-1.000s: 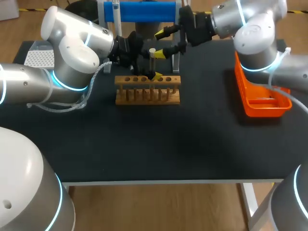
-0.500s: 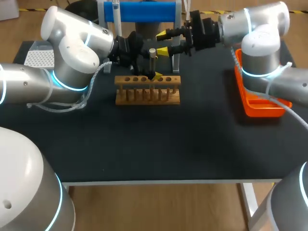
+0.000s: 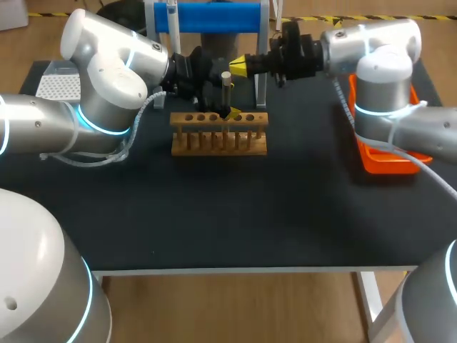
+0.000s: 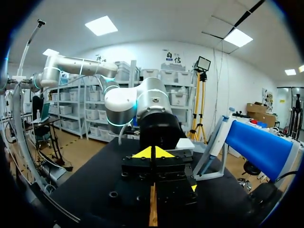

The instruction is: Invert the test tube, pick up the pipette, mount the tip to pipette, aspirate from beaker and dispense into the tube, eject the tip, return the pipette, and cap with the stopper.

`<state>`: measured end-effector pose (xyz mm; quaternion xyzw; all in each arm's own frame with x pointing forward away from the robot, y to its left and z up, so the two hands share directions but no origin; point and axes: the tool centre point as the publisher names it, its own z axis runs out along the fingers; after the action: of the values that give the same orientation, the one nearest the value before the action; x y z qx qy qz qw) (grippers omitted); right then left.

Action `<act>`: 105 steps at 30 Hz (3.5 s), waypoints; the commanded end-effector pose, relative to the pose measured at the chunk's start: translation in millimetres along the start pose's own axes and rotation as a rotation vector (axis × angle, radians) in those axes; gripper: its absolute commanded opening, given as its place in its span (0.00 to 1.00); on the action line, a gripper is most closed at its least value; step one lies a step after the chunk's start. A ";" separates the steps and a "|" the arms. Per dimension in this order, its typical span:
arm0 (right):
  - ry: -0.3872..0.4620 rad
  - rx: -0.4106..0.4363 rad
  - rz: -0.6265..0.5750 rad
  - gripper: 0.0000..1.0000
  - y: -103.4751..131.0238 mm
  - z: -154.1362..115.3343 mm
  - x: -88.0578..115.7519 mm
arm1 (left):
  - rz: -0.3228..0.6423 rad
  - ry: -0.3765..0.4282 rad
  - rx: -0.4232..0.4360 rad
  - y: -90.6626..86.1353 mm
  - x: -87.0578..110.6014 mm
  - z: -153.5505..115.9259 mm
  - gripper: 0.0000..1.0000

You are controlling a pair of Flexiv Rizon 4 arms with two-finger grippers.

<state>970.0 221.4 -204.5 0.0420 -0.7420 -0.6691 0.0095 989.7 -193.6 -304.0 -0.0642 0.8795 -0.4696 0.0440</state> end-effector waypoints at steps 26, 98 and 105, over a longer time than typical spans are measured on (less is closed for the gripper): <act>0.054 -0.046 0.118 0.00 -26.0 18.2 -12.9 | 0.000 0.001 0.000 0.3 -0.2 0.3 1.00; -0.162 0.325 -0.086 1.00 -53.3 -52.3 -9.6 | -0.007 -0.009 -0.001 1.2 0.7 -1.9 1.00; -0.162 0.325 -0.086 1.00 -53.3 -52.3 -9.6 | -0.024 -0.051 -0.019 9.2 7.6 -22.4 1.00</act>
<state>986.2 165.1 -251.8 0.0205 -0.8361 -0.5415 -0.0854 990.5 -181.6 -305.3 -0.0824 0.8820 -0.4608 0.0538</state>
